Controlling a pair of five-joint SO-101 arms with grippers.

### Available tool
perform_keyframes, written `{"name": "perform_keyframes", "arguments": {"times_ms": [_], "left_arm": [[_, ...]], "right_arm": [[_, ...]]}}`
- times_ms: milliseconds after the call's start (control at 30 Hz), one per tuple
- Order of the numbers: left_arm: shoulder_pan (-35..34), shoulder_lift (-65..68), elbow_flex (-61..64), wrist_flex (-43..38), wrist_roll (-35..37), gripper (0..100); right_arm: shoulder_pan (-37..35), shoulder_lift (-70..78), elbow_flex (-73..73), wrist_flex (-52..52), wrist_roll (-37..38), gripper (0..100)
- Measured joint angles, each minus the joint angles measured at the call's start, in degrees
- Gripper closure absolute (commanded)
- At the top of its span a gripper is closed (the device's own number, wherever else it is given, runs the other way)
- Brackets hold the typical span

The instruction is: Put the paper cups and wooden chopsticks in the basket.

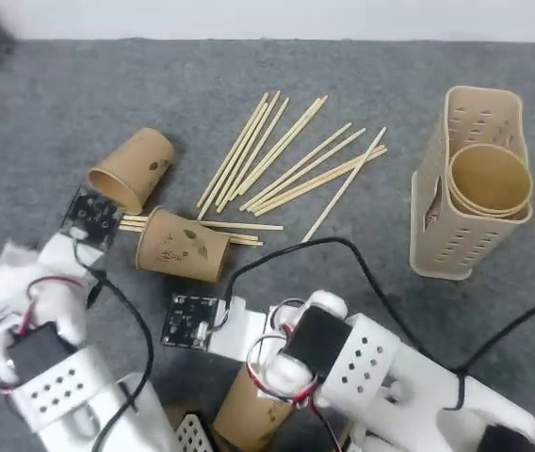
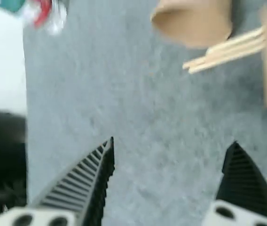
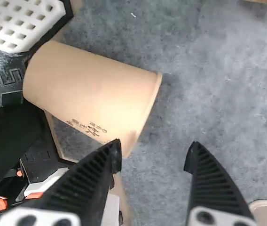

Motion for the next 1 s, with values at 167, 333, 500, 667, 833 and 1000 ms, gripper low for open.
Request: {"name": "perform_keyframes", "arguments": {"times_ms": [167,333,500,667,833,1000], "left_arm": [[-6.6,0.1,16.8,-14.4,0.4,65],[-12.6,0.1,27.4,-27.8,1.1,65],[-16.3,0.1,28.7,-33.5,1.1,65],[-16.7,0.1,28.7,-34.1,1.1,65],[-16.7,0.1,28.7,-34.2,1.1,65],[-16.7,0.1,28.7,-34.2,1.1,65]], "right_arm": [[-1.3,3.0,1.8,-0.2,-0.1,77.5],[-3.6,12.7,5.9,-6.1,-0.2,77.7],[-3.6,20.2,5.0,-11.3,-0.2,78.5],[-3.6,23.0,5.1,-12.0,1.9,99.8],[-2.0,21.8,5.5,-12.0,5.5,99.1],[12.1,21.1,1.1,-13.1,11.2,99.1]]}}
